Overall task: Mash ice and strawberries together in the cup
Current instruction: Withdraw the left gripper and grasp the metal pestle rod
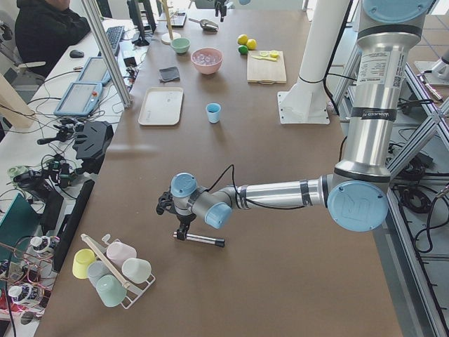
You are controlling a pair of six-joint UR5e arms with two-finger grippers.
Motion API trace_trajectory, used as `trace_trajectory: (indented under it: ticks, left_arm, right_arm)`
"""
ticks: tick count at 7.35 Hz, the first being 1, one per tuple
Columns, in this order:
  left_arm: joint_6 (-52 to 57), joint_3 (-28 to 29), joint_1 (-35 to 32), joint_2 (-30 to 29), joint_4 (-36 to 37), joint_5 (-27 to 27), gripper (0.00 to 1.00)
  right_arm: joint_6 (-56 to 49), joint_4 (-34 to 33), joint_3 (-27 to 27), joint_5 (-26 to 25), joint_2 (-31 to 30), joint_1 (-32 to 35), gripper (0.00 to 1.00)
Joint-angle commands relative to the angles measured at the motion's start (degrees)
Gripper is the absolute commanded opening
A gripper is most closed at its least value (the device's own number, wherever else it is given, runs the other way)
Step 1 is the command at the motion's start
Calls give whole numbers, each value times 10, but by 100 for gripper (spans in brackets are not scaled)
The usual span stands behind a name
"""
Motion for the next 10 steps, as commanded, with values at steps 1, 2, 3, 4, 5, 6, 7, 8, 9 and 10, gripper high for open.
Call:
trace_trajectory:
  ticks: [1, 2, 3, 4, 5, 6, 7, 8, 9, 10]
  left_arm:
    - [2, 21, -1, 2, -17, 1, 94]
    - [0, 35, -1, 5, -46, 1, 91]
    - [0, 37, -1, 4, -48, 1, 61]
    - [-1, 37, 0, 2, -48, 2, 44]
    - [0, 38, 2, 2, -48, 2, 30]
    - [-2, 36, 2, 0, -47, 2, 7]
    - [-2, 37, 2, -2, -46, 3, 0]
    - [-2, 32, 1, 0, -50, 2, 0]
    - [-4, 4, -8, -2, -49, 1, 0]
    - [-3, -21, -41, -21, -36, -2, 0]
  right_arm:
    - [1, 25, -10, -9, -2, 0, 98]
    - [2, 25, -20, -12, 0, 0, 98]
    - [2, 26, -19, -12, 1, 0, 98]
    - [3, 26, -18, -12, 1, 0, 98]
    - [2, 26, -17, -11, 0, 0, 98]
    - [2, 26, -19, -12, 0, 0, 98]
    - [3, 26, -19, -12, 0, 0, 98]
    - [2, 26, -21, -12, -1, 0, 98]
    - [3, 26, -20, -12, -1, 0, 98]
    - [3, 26, -19, -11, -1, 0, 98]
